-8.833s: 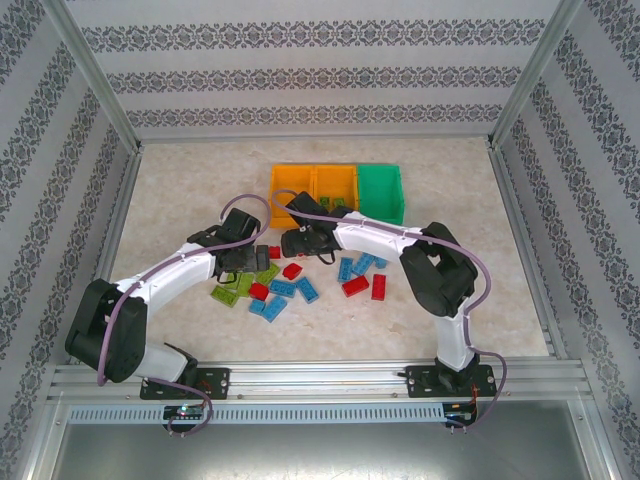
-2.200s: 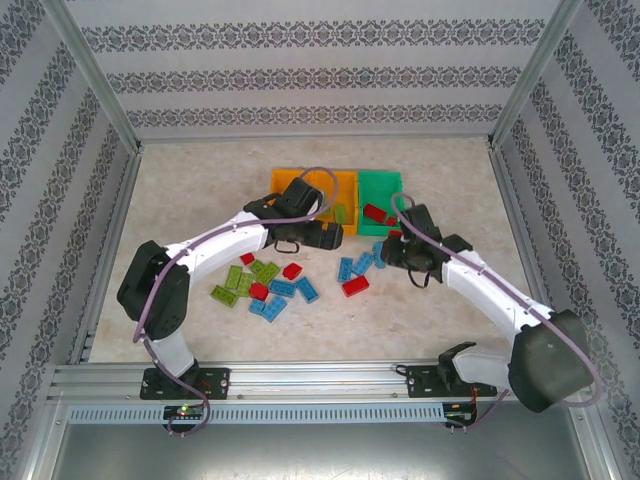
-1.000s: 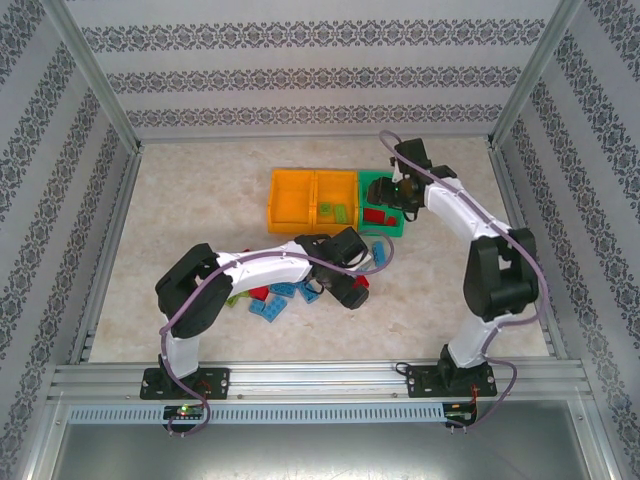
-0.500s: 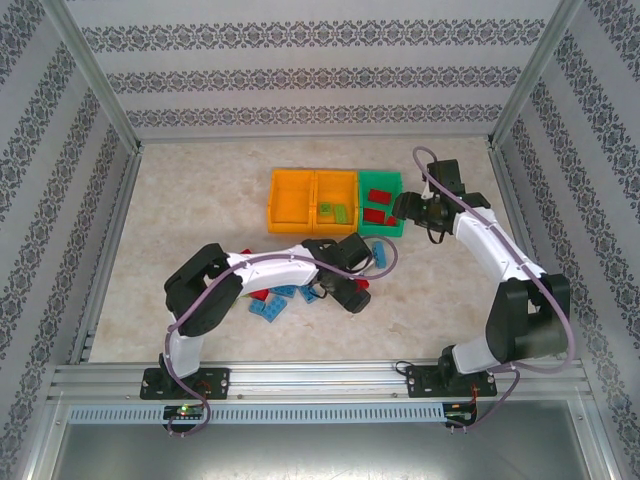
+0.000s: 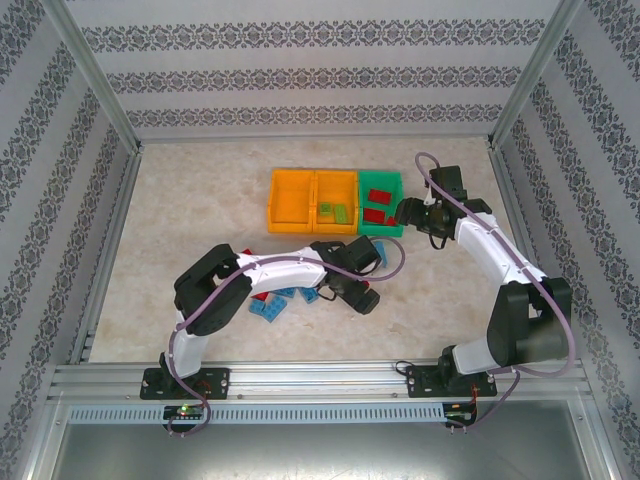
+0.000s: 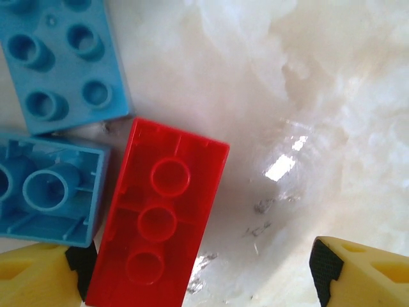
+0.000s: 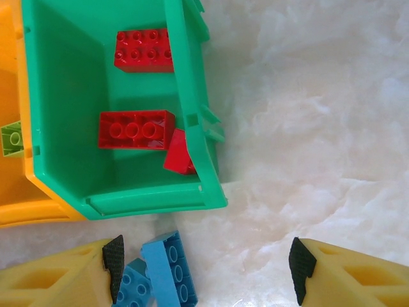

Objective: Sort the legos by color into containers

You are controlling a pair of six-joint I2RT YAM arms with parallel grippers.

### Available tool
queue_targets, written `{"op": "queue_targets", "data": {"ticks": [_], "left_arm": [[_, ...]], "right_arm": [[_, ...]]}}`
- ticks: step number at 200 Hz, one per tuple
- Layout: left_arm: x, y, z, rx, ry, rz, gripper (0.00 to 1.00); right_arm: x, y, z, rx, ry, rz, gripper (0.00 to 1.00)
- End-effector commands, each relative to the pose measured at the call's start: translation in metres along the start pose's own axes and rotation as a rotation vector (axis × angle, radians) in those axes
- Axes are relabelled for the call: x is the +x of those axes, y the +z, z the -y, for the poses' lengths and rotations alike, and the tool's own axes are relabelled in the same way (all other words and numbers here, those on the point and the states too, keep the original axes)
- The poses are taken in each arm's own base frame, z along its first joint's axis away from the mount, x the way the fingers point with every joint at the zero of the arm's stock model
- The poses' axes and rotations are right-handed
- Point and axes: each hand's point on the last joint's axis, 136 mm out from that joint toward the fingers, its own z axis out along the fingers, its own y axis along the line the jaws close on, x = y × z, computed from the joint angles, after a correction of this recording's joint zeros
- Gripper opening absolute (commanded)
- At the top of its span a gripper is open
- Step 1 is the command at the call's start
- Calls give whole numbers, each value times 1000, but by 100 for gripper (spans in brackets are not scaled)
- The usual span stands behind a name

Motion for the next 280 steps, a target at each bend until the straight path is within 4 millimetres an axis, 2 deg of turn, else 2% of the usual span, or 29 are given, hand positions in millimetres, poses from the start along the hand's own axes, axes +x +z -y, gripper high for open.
{"op": "queue_targets", "data": {"ticks": [1, 41, 58, 63, 84, 98, 141, 171, 198, 223, 236, 264, 280], "left_arm": [[-2, 10, 6, -22, -10, -2, 85], [6, 14, 2, -51, -3, -30, 82], [9, 14, -1, -67, -2, -37, 77], [10, 14, -2, -70, -4, -39, 74], [13, 13, -3, -82, 0, -42, 47], [14, 11, -1, -80, 5, -44, 37], [24, 0, 4, -92, 24, -61, 35], [17, -21, 1, -117, 19, -28, 35], [-5, -50, -1, -155, 34, 32, 35], [-39, -75, -8, -163, 23, 110, 36], [-60, -86, -21, -164, -7, 156, 36], [-106, -94, -50, -107, -96, 215, 35], [-132, -90, -64, -62, -132, 232, 35]], "right_arm": [[-1, -4, 2, -8, 19, 21, 71], [-4, -8, 8, -6, 29, 33, 72], [-4, -9, 9, -8, 34, 36, 72], [-4, -9, 10, -6, 34, 36, 72], [-3, -8, 13, -3, 39, 34, 72], [-2, -8, 14, -3, 40, 35, 72], [0, -6, 20, 4, 51, 32, 72], [2, -5, 20, -2, 54, 29, 72], [8, 0, 20, -15, 64, 19, 72], [16, 4, 18, -44, 68, 9, 72], [21, 5, 19, -52, 68, 11, 72], [34, 6, 25, -52, 79, 22, 71], [43, 8, 27, -55, 90, 24, 71]]}}
